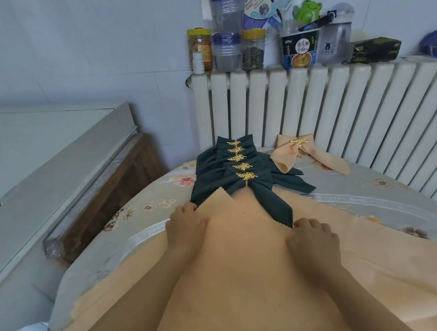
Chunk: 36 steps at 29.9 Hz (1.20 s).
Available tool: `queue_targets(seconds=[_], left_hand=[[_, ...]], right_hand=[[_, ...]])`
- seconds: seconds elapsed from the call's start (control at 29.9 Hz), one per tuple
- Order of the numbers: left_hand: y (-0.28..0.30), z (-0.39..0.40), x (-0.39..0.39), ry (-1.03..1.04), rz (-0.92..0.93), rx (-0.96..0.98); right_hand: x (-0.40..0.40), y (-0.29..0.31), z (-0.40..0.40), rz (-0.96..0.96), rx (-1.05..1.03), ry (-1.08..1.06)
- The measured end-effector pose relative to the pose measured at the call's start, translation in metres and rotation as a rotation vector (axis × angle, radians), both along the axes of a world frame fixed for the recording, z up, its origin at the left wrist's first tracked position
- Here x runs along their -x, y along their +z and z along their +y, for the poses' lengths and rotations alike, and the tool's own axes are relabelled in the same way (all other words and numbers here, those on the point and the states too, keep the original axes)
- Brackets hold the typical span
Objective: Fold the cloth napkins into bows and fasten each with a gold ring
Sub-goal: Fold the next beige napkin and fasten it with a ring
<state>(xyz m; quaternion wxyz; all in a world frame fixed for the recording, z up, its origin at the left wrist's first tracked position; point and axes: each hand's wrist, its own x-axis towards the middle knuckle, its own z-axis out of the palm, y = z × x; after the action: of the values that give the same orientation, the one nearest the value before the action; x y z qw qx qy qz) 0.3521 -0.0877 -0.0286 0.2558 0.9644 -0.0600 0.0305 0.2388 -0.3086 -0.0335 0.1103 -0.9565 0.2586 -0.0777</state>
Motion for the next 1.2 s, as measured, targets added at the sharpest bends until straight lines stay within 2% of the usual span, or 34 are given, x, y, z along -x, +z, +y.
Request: queue_targets(seconds=[0.17,0.23,0.33,0.43,0.57,0.73,0.9,1.2], left_hand=[[0.004,0.000,0.044,-0.178,-0.149,-0.046],[0.004,0.004,0.068,-0.246,-0.116,-0.078],[0.008,0.011,0.105,-0.339,0.026,-0.014],[0.011,0.016,0.140,-0.484,0.156,-0.053],[0.003,0.031,0.159,-0.625,0.158,-0.137],[0.012,0.046,0.177,-0.561,0.116,-0.013],[0.039,0.055,0.200,-0.574,0.270,0.031],[0.057,0.066,0.273,-0.803,0.363,-0.146]], right_hand=[[0.039,0.010,-0.020,0.197,0.127,-0.017],[0.049,0.016,-0.030,0.296,0.136,-0.050],[0.059,0.023,-0.038,0.370,0.060,-0.077],[0.071,0.028,-0.033,0.355,0.112,-0.023],[0.083,0.041,-0.017,0.150,0.128,0.040],[0.104,0.073,0.008,-0.006,0.194,0.081],[0.137,0.088,0.009,0.141,0.263,0.130],[0.242,0.058,0.016,0.309,0.287,0.114]])
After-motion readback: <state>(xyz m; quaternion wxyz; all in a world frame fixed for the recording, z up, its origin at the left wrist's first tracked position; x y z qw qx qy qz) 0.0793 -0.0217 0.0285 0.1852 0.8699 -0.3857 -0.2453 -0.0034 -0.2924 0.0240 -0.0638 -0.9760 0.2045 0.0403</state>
